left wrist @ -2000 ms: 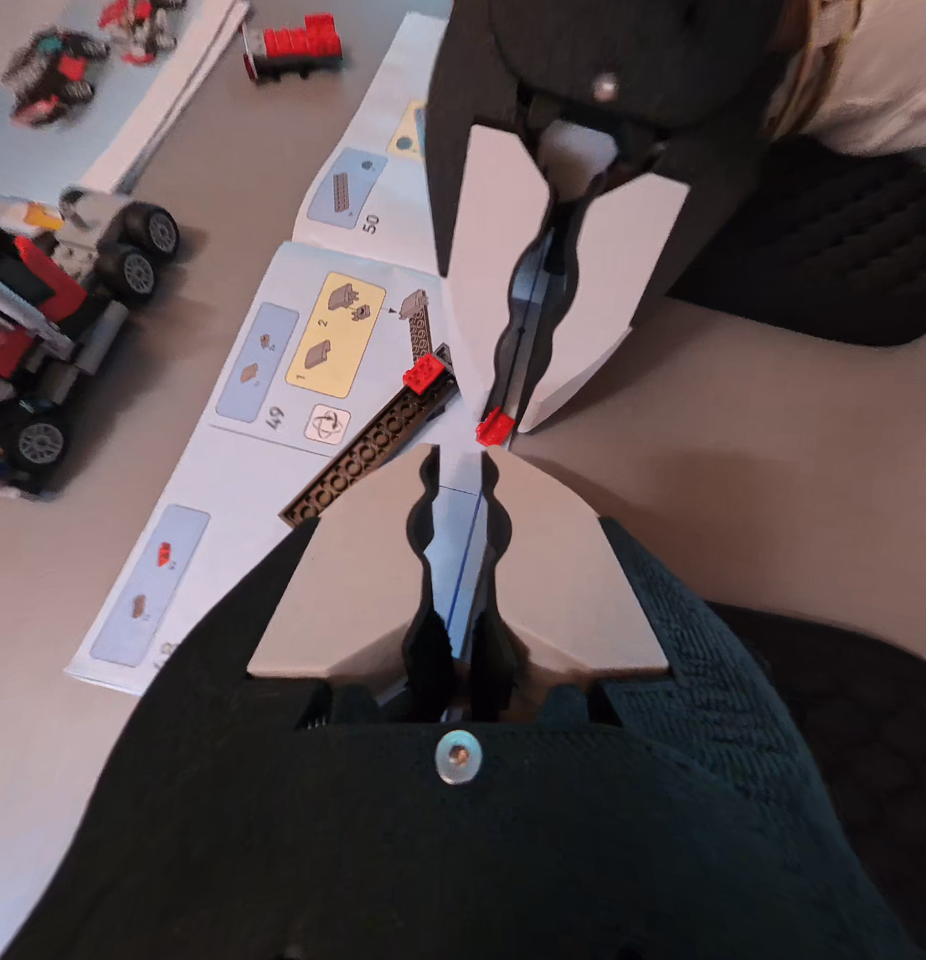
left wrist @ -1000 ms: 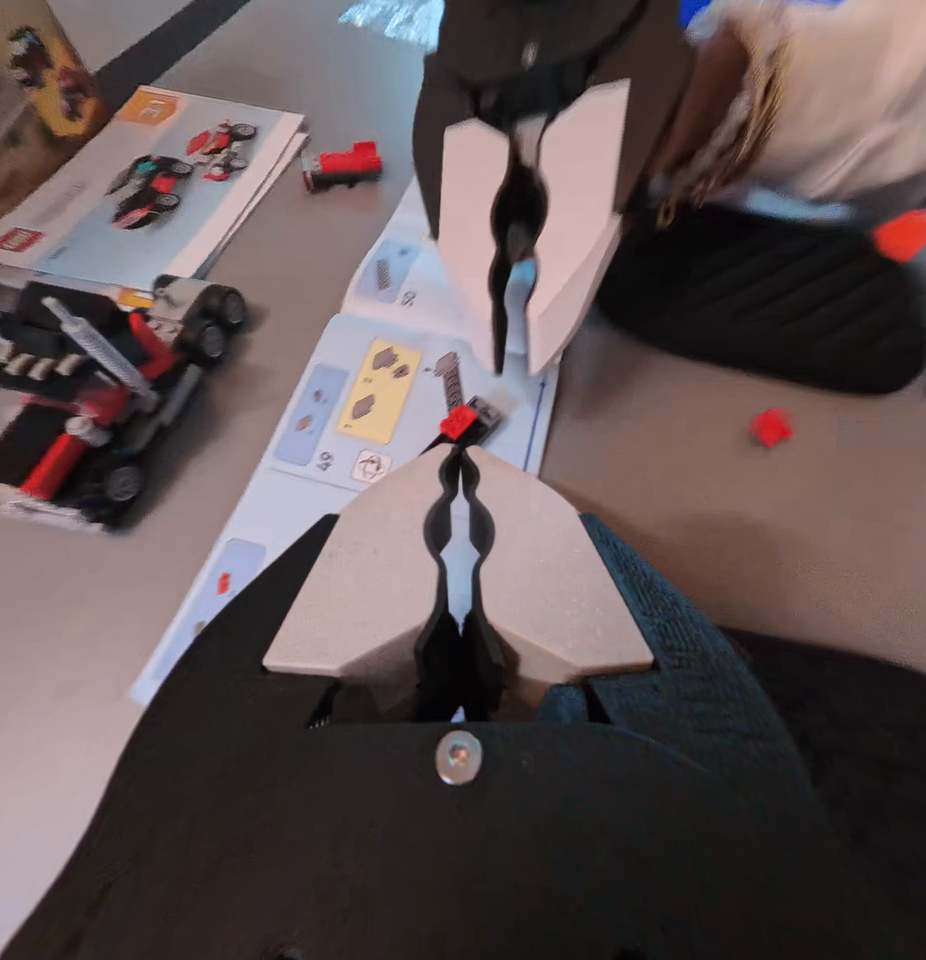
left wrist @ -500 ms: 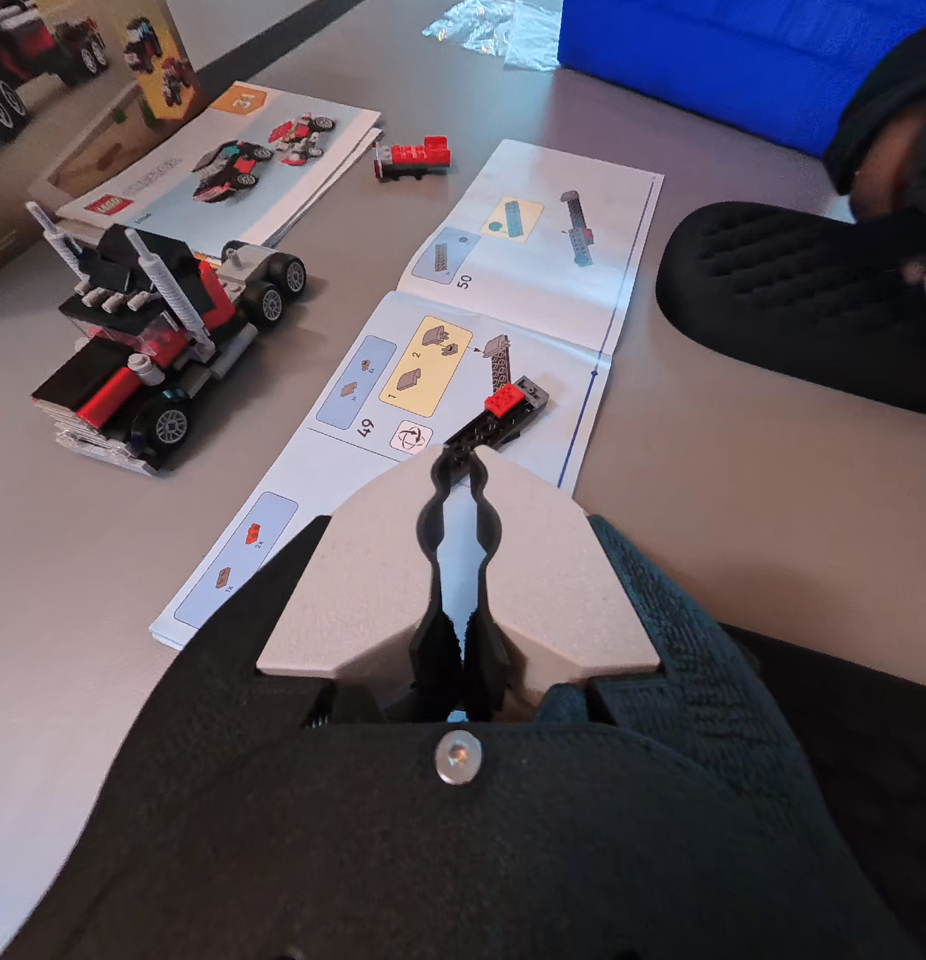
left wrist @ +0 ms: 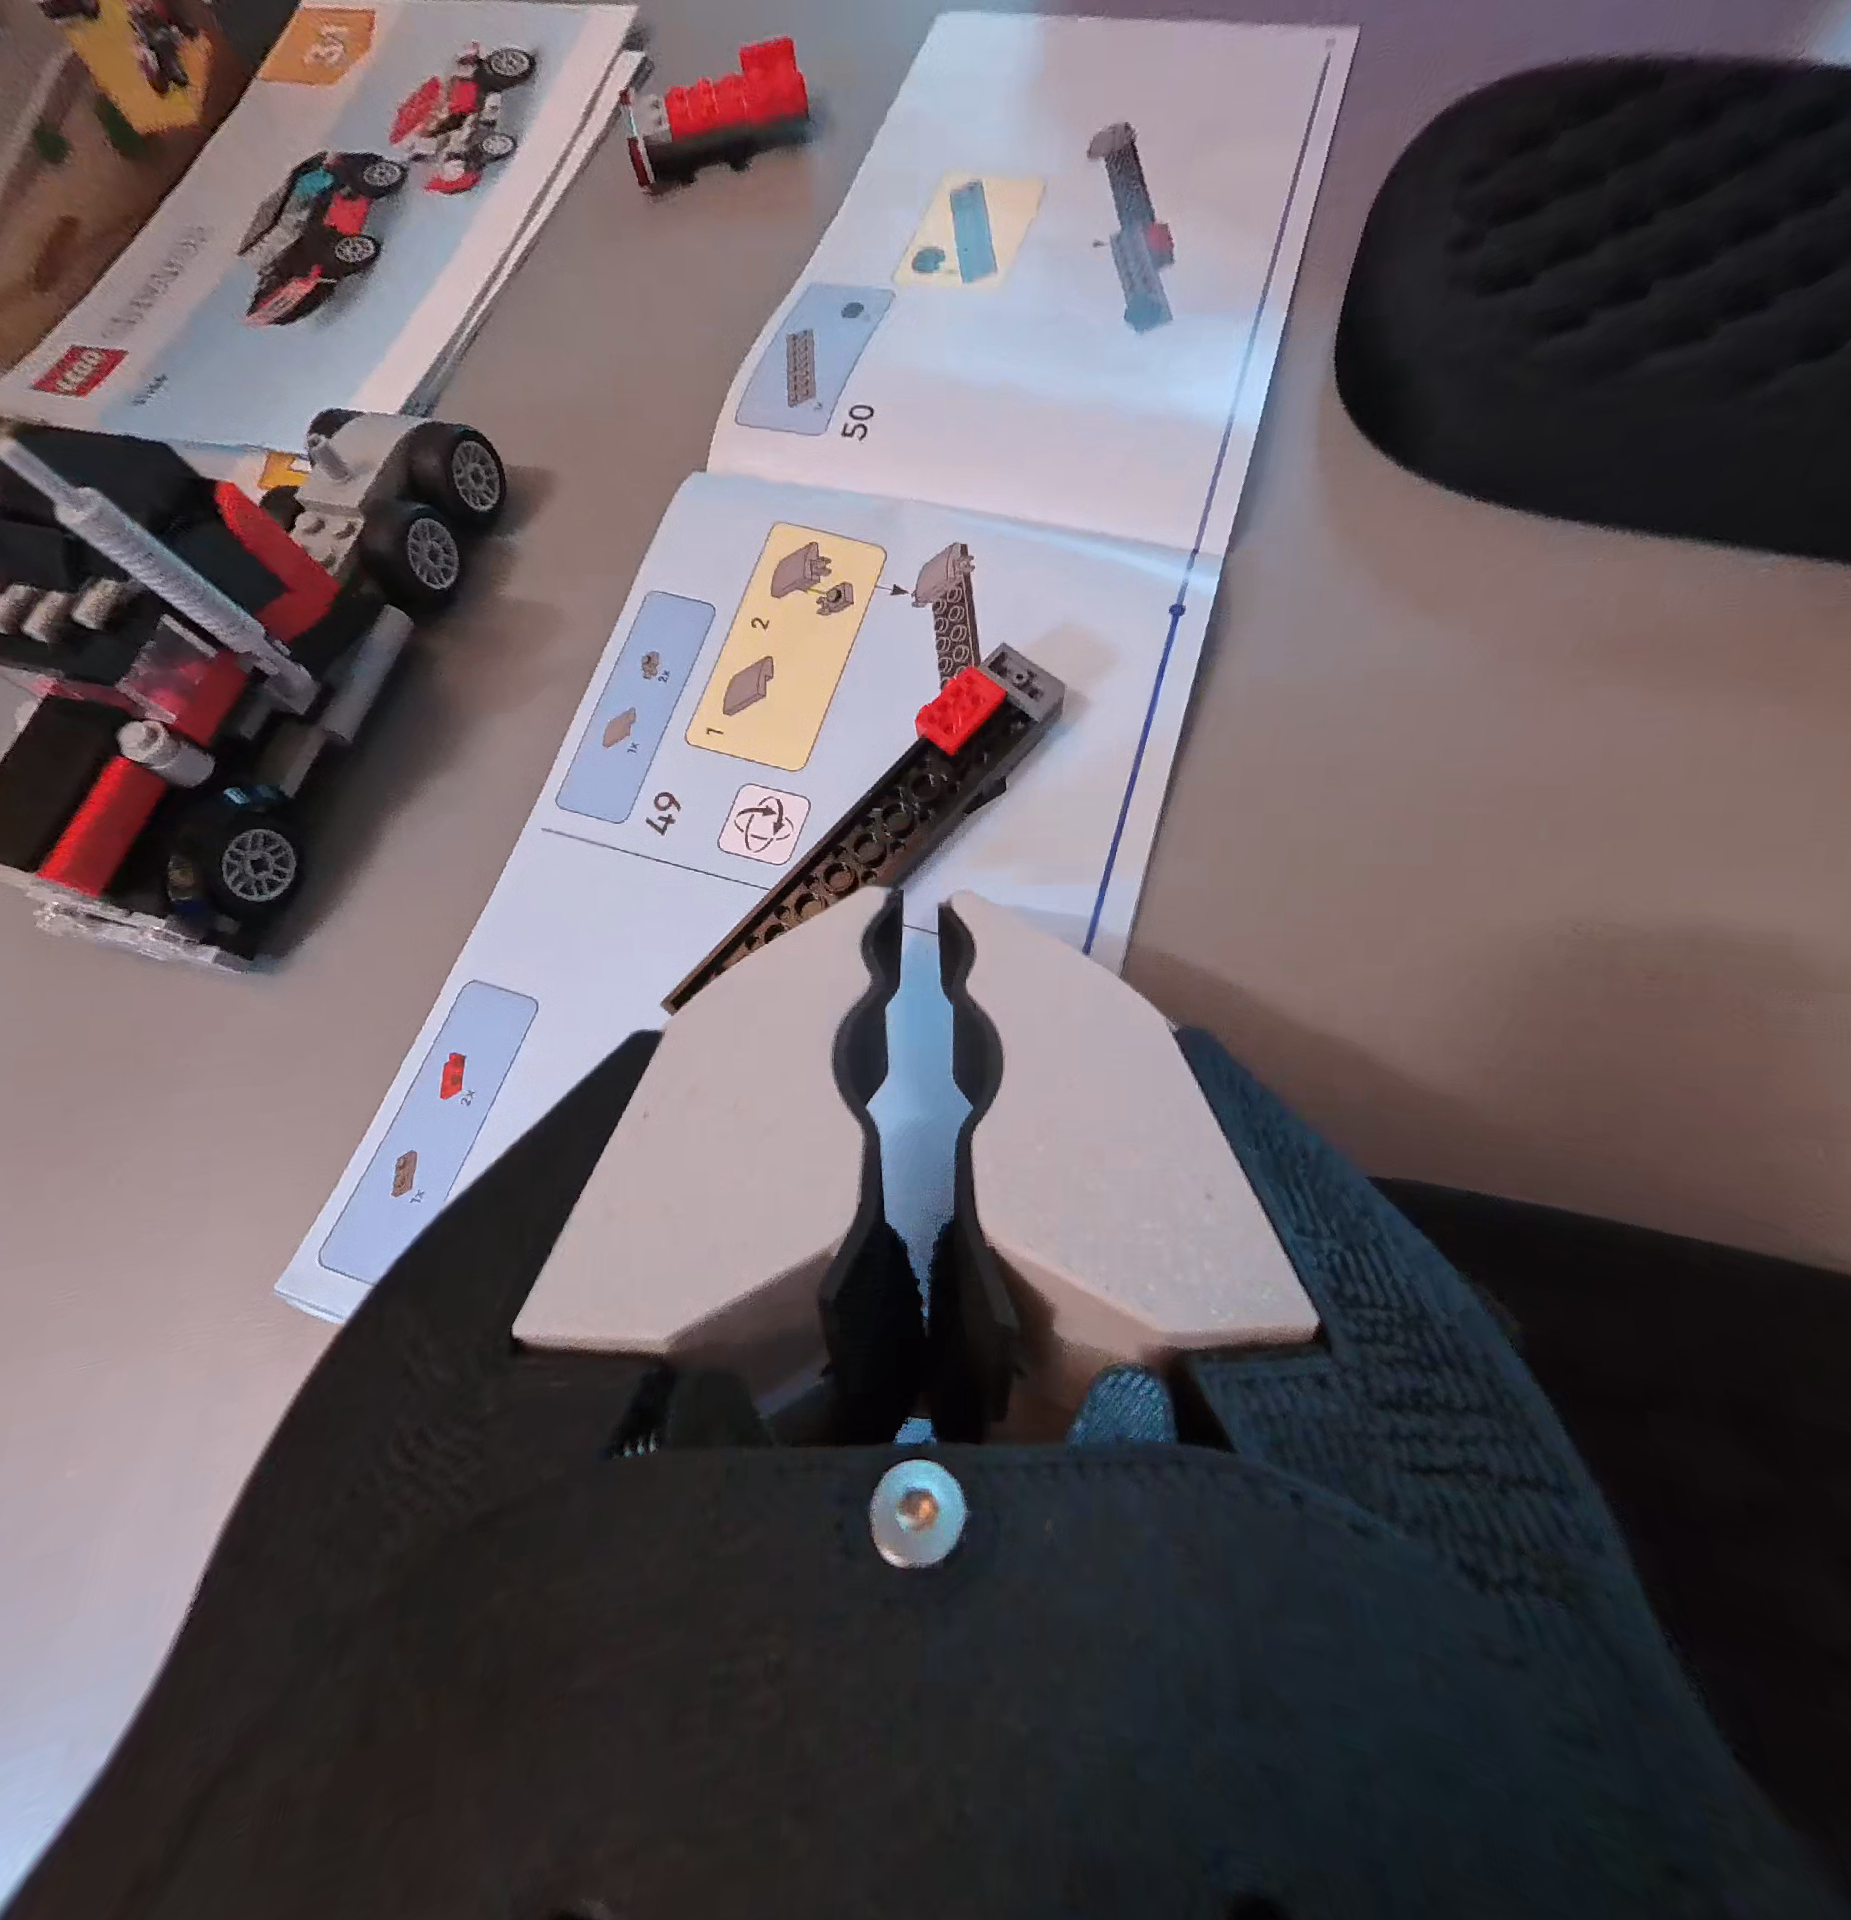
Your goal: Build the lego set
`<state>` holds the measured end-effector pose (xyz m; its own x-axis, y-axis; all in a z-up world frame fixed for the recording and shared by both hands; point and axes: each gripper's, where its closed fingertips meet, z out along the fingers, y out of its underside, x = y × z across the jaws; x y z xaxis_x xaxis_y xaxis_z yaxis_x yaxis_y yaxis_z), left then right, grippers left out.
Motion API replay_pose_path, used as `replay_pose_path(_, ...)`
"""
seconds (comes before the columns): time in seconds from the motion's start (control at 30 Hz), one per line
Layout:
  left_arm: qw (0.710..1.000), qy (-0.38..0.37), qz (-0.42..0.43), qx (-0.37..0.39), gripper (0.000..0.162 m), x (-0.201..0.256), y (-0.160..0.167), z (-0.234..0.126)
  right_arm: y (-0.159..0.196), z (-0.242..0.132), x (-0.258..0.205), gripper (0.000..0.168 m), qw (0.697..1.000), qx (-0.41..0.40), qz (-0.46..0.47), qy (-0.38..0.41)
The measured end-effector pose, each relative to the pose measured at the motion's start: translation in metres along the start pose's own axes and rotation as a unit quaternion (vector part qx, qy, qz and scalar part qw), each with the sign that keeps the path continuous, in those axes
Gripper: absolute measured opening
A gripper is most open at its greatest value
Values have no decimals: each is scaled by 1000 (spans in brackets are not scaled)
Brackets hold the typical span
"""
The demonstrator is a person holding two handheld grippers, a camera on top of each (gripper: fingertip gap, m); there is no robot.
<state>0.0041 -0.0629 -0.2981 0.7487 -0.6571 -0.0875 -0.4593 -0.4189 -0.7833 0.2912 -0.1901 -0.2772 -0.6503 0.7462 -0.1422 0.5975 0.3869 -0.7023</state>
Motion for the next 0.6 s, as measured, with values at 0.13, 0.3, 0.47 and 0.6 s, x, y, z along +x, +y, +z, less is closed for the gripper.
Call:
replay_pose_path(0.13,1000,-14,9,4,7,-2,-1,-1,14,4,-17,19,1000,2,4,12)
replay_pose_path(0.3,1000,-20,-3,-16,7,-5,4,3,52,47,-11,22,987,-32,86,134)
replay_pose_path(0.47,999,-26,10,-29,7,-5,6,6,73,64,-2,47,940,-2,264,217)
replay_pose_path(0.6,999,-24,10,-29,7,-4,6,6,94,89,-3,48,914,-8,348,209)
